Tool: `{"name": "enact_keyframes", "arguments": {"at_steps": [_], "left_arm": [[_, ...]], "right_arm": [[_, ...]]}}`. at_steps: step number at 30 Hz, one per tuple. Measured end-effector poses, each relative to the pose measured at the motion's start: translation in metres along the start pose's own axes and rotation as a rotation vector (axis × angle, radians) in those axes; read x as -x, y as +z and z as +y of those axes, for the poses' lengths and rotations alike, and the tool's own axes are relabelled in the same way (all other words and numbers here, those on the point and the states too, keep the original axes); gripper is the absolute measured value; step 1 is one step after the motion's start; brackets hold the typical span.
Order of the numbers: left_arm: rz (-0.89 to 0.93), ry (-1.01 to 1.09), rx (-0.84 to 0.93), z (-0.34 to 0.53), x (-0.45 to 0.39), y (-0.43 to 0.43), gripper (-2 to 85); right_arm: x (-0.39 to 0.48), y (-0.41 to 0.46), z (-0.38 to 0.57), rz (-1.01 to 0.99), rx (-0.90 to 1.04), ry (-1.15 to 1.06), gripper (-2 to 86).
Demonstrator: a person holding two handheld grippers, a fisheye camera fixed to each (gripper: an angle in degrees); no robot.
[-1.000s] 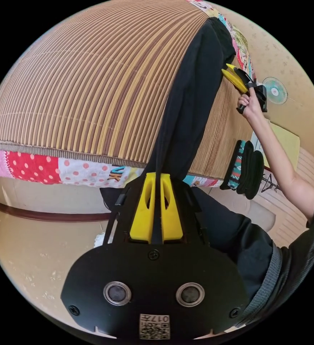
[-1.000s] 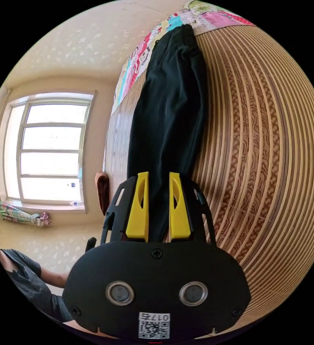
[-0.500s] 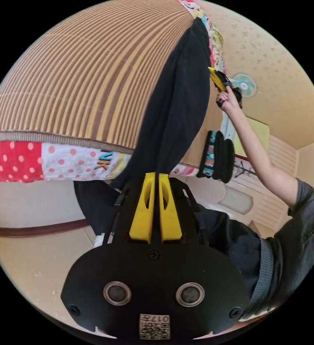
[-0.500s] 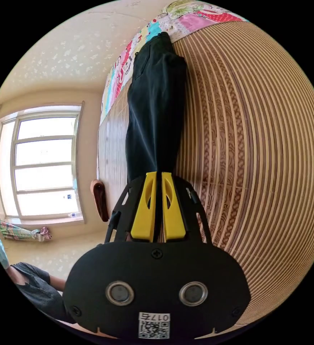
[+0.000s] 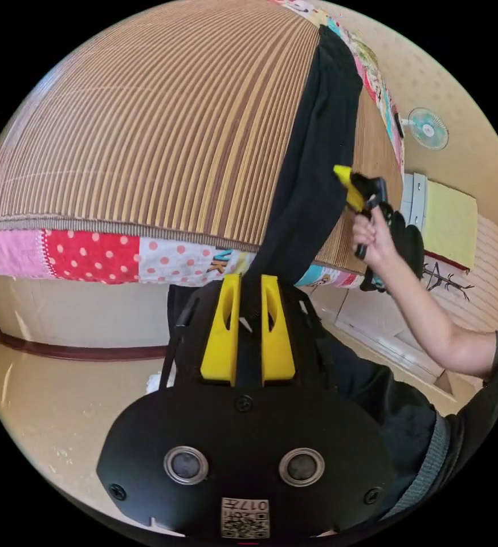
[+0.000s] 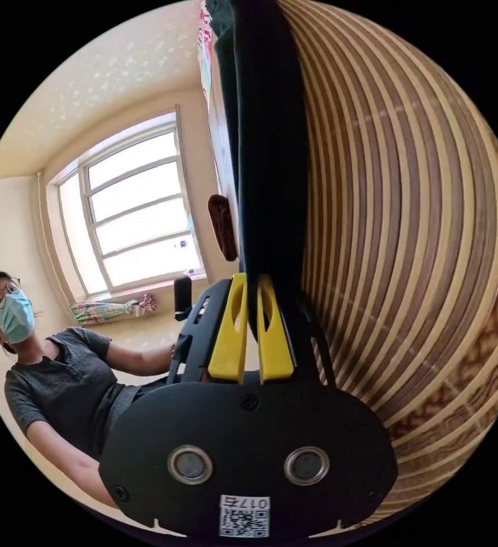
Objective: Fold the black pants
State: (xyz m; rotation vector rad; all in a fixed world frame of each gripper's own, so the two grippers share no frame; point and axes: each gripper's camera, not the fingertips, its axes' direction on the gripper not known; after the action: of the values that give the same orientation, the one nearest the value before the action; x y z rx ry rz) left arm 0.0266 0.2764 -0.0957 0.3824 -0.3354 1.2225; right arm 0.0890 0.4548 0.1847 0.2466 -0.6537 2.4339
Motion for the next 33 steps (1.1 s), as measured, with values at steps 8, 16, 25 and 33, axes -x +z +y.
{"name": "enact_keyframes", "arguments": {"at_steps": [8, 16, 25, 33], "left_arm": [[0.088, 0.187, -0.069, -0.080, -0.038, -0.003, 8.6], [-0.064, 0.298, 0.077, -0.120, -0.090, 0.043, 1.8], [0.143, 0.112, -0.061, -0.068, -0.046, 0.016, 0.3], [0.278, -0.008, -0.110, -0.091, -0.021, 0.016, 8.1]], "right_arm": [[-0.028, 0.018, 0.076, -0.117, -0.134, 0.152, 2.8], [-0.007, 0.016, 0.056, -0.020, -0.006, 0.096, 2.9], [-0.004, 0.048, 0.056, 0.252, 0.135, 0.026, 4.0], [0.007, -0.040, 0.048, 0.142, -0.275, 0.040, 9.9]]}}
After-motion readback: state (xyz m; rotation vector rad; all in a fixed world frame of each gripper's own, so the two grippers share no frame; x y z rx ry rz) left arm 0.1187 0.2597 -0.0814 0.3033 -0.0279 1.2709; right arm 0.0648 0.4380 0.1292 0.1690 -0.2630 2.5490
